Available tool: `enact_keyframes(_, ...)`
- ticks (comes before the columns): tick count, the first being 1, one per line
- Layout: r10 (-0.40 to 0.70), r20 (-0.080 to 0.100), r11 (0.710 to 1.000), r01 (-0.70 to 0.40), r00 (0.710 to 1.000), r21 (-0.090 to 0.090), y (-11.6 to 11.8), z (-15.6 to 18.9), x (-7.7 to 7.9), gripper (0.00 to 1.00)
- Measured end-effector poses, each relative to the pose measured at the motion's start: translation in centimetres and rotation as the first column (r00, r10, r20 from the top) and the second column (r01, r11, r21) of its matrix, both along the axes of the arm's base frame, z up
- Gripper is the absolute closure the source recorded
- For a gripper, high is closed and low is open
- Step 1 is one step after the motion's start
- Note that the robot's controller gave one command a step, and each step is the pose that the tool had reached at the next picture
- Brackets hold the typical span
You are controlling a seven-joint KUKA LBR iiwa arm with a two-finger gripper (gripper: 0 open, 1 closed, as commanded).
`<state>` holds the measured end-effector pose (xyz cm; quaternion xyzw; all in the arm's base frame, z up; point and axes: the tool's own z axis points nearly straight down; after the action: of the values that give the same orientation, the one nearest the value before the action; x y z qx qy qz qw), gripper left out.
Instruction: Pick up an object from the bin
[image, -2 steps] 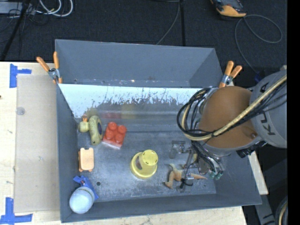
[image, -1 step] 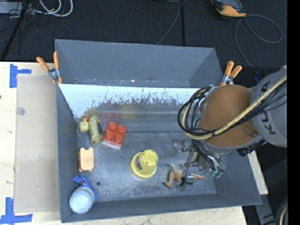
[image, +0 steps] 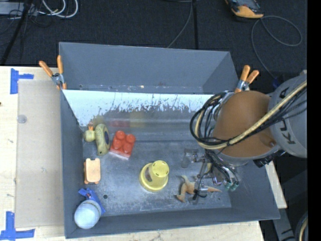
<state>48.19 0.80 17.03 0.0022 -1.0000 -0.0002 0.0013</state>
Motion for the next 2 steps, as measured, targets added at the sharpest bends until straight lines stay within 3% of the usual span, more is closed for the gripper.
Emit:
enact_keyframes(1,0.121,-0.001,0.993,-0.121,0.993,0.000,-0.3,-1.4,0.5,0.00)
enact_keyframes(2,0.291,-0.002,0.957,-0.291,0.957,0.002,-0.2,-7.9,3.2,1.00)
